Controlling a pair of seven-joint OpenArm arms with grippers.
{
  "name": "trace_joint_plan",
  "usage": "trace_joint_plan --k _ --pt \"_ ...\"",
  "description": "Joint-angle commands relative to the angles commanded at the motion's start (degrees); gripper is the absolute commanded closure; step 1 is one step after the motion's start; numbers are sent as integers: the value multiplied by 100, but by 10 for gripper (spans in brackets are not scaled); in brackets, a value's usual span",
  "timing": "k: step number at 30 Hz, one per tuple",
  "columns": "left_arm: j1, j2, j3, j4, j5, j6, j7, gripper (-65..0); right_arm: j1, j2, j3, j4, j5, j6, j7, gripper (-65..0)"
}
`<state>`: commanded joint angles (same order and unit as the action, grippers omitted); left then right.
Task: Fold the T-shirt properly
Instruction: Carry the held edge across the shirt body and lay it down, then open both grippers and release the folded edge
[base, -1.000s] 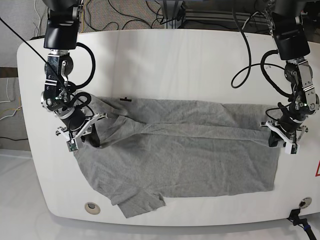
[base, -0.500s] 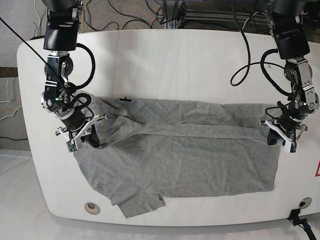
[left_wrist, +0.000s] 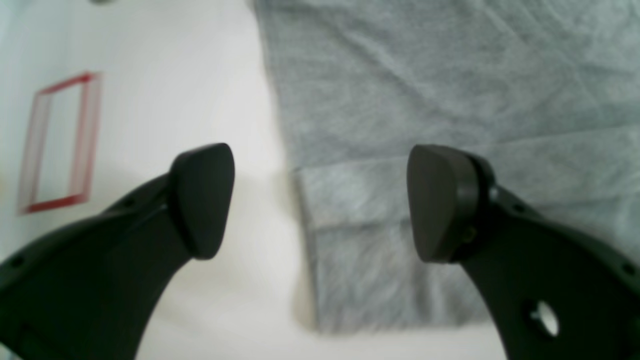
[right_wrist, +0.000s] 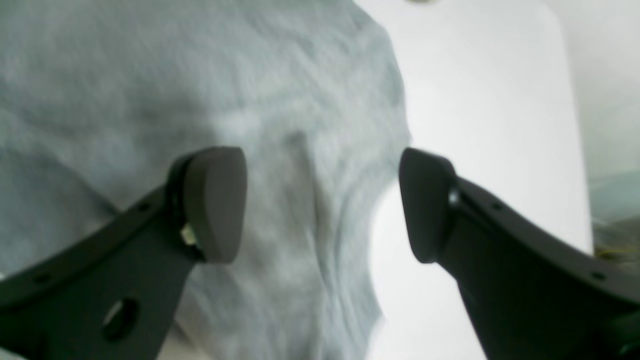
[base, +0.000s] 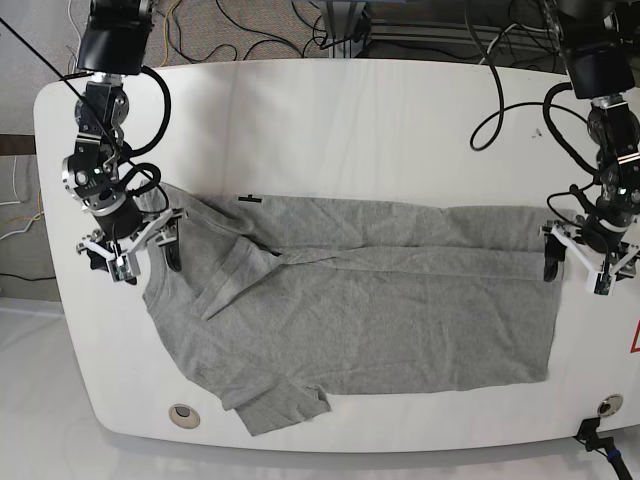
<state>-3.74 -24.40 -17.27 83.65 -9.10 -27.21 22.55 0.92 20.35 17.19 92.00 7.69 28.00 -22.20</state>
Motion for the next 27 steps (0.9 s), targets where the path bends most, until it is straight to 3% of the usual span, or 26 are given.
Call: trace_joint_plan --k 7,10,18,27 --pt "809 44 -334 844 0 0 -9 -509 -730 -26 607 88 62 44 0 -460" --pt "923 53 -334 905 -9 0 -9 -509 -897 -229 721 79 62 53 0 -460" --pt "967 167 -343 905 0 0 -9 -509 -905 -492 747 -589 62 62 53 -460" --pt "1055 167 -334 905 0 0 -9 -507 -774 -396 818 -1415 62 62 413 -460"
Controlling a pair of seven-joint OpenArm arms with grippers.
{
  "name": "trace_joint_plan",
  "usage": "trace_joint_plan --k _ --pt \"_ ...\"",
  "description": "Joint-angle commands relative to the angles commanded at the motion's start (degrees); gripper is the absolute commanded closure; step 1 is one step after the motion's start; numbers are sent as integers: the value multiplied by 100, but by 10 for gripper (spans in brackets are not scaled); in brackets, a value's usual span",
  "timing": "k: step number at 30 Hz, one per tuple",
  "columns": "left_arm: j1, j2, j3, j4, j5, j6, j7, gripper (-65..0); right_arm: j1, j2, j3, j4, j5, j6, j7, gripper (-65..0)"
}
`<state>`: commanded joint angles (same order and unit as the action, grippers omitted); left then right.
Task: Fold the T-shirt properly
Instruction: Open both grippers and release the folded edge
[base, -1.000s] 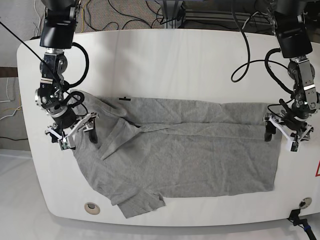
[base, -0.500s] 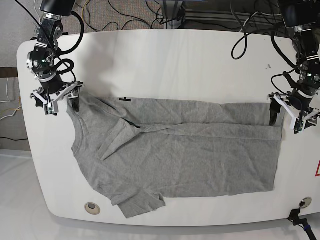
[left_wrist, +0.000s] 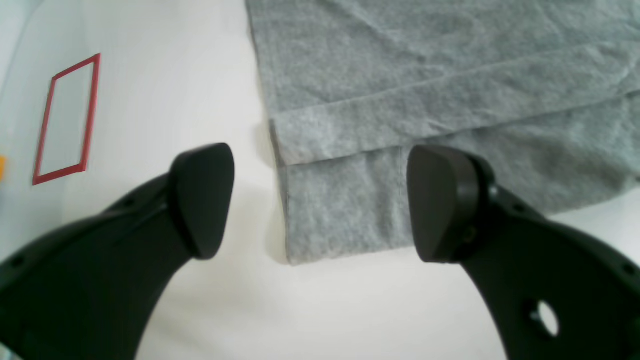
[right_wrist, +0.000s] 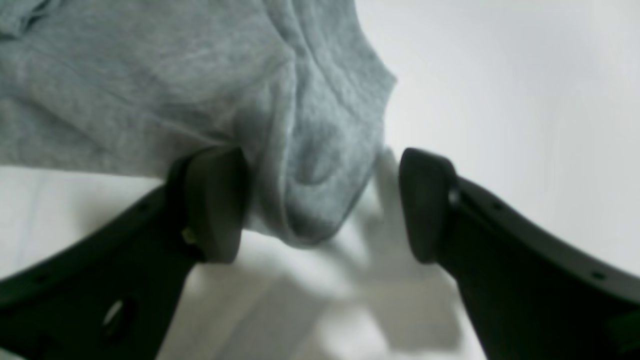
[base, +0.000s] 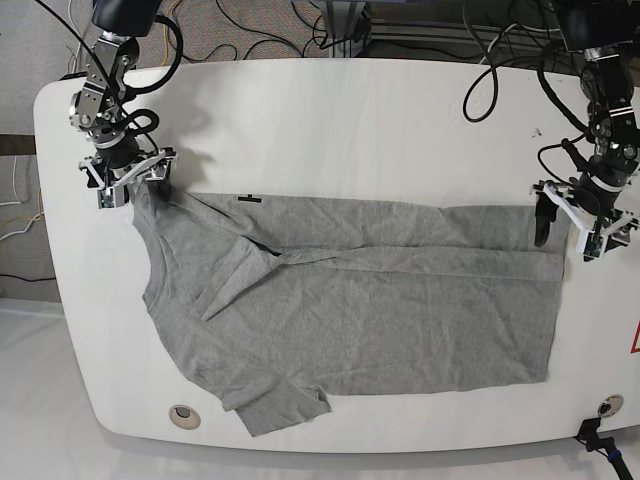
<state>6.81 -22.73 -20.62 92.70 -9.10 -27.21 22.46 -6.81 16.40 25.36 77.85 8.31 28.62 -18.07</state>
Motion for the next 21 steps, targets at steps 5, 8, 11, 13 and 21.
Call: trace_joint_plan --k 5,8,11,13,21 --pt "44 0 0 -18 0 0 0 -507 -9 0 0 -9 0 0 0 -347" --pt "79 0 0 -18 0 0 0 -507 -9 9 0 -9 0 0 0 -157" --pt "88 0 0 -35 0 0 0 -507 -9 9 0 -9 0 0 0 0" --pt "149 0 -9 -35 0 0 9 -507 -9 18 0 -9 0 0 0 0" --pt "141 0 -264 -571 -18 0 35 -507 -9 18 0 -9 0 0 0 0"
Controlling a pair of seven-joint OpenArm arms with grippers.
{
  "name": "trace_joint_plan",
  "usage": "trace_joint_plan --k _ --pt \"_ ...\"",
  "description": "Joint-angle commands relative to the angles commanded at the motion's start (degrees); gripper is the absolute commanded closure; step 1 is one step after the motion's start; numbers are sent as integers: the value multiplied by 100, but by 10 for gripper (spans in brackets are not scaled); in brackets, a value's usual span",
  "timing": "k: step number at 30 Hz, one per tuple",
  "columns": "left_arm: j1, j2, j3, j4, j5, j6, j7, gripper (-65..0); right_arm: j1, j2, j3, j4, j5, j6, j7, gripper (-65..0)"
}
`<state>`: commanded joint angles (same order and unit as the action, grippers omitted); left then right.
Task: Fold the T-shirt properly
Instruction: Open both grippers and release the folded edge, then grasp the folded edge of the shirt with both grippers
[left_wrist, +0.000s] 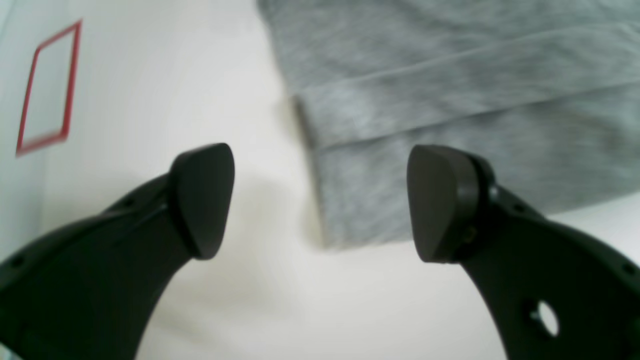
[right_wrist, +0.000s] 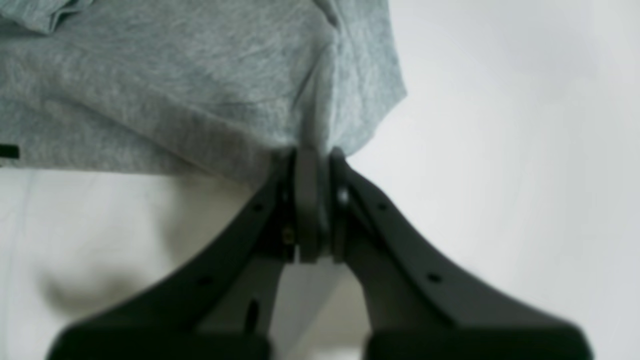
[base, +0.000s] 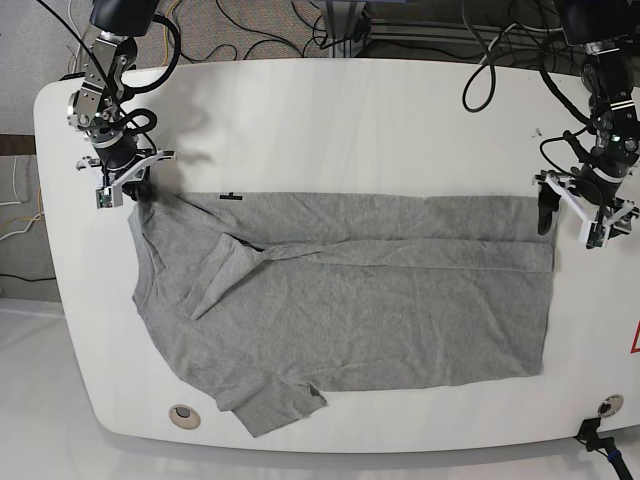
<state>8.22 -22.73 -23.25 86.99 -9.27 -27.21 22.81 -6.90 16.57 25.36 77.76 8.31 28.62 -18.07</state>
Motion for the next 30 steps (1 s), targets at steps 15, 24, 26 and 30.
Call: trace_joint_plan --k 15,24,26,30 --pt "-193 255 9 -914 -220 -53 -18 -509 -9 -18 0 0 0 246 0 0" --pt "-571 273 9 -1424 -264 -308 -26 -507 -26 0 0 0 -9 264 0 0" --pt "-571 273 9 -1424 -273 -308 -26 -473 -26 -9 0 0 -9 264 0 0" --pt "-571 281 9 -1424 -264 -308 -26 -220 -18 -26 0 0 -9 264 0 0"
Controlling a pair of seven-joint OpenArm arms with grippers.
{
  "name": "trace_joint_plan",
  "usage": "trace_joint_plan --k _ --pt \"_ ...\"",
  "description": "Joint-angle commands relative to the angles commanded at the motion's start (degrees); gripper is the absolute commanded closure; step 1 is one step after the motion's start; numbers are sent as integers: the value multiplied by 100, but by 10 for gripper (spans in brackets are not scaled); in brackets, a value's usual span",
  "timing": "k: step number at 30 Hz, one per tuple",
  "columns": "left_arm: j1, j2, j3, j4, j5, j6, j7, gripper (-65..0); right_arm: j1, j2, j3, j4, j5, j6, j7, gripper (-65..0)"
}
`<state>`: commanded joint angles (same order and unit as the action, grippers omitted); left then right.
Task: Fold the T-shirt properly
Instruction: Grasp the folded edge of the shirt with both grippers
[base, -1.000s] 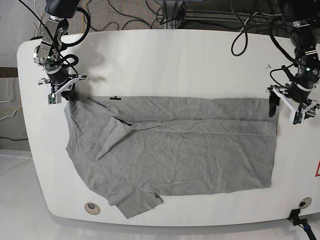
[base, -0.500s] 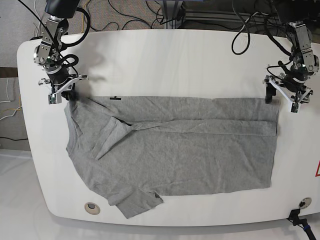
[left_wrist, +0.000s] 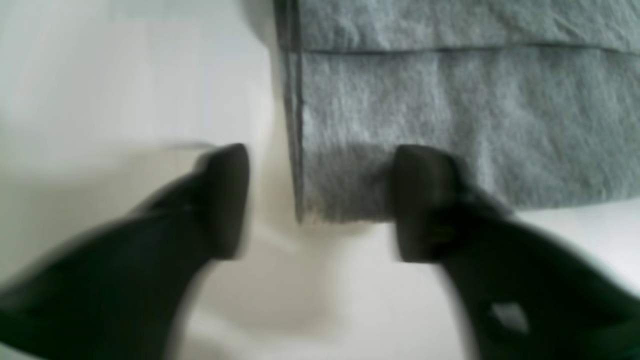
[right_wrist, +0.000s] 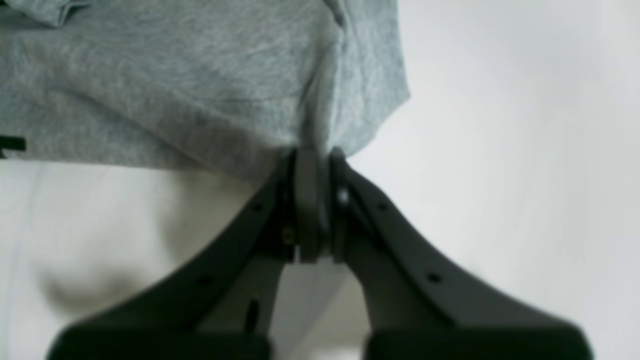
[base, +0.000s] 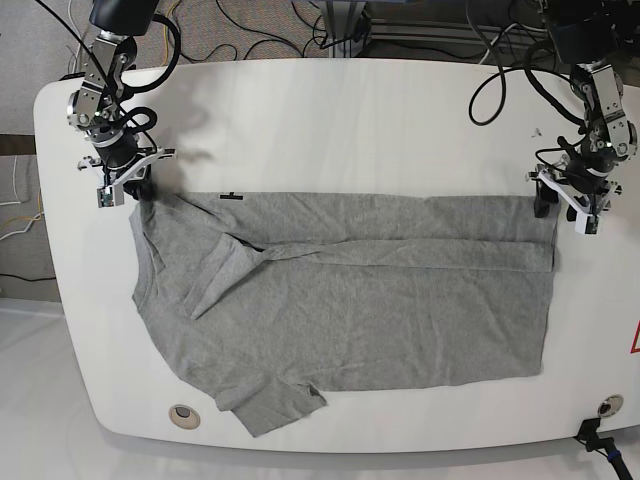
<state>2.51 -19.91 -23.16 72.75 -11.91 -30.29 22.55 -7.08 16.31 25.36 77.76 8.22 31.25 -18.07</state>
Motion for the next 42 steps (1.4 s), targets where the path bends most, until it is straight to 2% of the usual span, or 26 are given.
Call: trace_joint_plan --k 3,5,17,18,19,22,24,26,29,33,37,40,42 --pt "0 0 9 0 9 0 0 -57 9 0 0 0 0 0 0 0" --pt "0 -9 9 0 18 0 0 0 9 0 0 0 0 0 0 0" --pt "0 -35 0 0 0 0 9 0 9 0 0 9 0 0 0 0" --pt "9 -44 0 0 -9 -9 18 -22 9 0 0 9 0 0 0 0" --pt "9 -44 0 0 -9 -9 18 -83 9 0 0 9 0 0 0 0" --pt "18 -44 -35 18 -26 -9 18 -352 9 0 0 9 0 0 0 0" --pt "18 -44 -35 18 -26 -9 18 -427 9 0 0 9 0 0 0 0" --pt "9 -44 -35 18 -105 -9 18 -435 9 0 0 9 0 0 0 0" --pt "9 -167 -35 -18 -484 -9 26 -437 9 0 0 9 0 0 0 0" --pt "-35 -193 -26 -492 -774 -9 26 -437 9 0 0 9 0 0 0 0" --pt "-149 -193 -18 -730 -800 -18 26 -437 9 0 0 9 0 0 0 0" --pt "-158 -185 -9 -747 -800 -246 26 -434 9 0 0 9 0 0 0 0" --pt "-149 -176 -9 -747 -791 -281 26 -434 9 0 0 9 0 0 0 0"
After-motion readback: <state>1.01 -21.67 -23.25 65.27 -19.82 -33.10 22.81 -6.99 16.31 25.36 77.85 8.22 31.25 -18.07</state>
